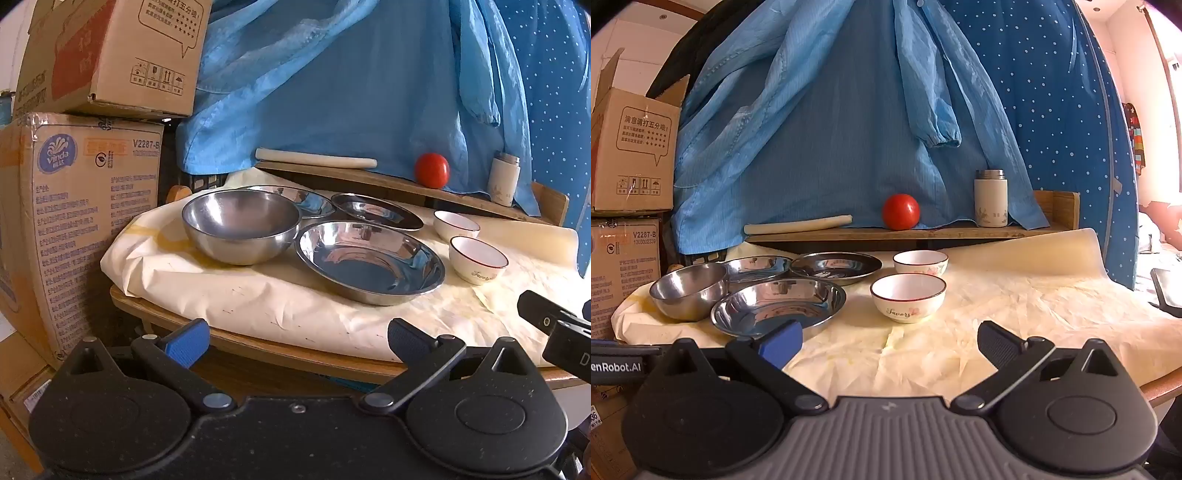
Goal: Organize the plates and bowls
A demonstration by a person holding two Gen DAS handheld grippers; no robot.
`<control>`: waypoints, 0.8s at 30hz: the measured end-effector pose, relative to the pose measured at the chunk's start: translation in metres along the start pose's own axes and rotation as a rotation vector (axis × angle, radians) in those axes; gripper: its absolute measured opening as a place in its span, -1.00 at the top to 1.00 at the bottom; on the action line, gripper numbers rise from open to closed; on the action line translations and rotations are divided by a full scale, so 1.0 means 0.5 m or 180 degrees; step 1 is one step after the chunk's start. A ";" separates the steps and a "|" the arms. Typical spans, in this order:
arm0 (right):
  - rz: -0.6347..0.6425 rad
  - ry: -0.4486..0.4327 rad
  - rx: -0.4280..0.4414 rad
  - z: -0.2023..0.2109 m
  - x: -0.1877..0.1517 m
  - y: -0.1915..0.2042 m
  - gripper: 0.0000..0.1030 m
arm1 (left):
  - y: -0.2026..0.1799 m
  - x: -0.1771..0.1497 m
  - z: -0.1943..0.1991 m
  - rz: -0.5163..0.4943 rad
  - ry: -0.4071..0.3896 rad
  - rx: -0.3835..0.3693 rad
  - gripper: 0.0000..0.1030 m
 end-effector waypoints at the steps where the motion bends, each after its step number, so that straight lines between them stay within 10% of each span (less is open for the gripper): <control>1: 0.0007 0.0009 -0.0002 0.000 -0.001 0.000 -1.00 | 0.000 0.000 0.000 -0.0005 -0.0003 -0.0001 -0.98; 24: -0.0003 0.0011 0.0000 -0.001 -0.005 -0.002 -1.00 | -0.009 -0.004 0.003 -0.0071 -0.0006 -0.0008 -0.98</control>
Point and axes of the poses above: each gripper's, at about its wrist camera, not at the fingertips, and z roughly against the way its jaws point, y to its left, x to its top, the point moved 9 cm from there along -z, roughly the way its jaws point, and after that the axes turned 5 degrees about -x, right-handed, at the moved point
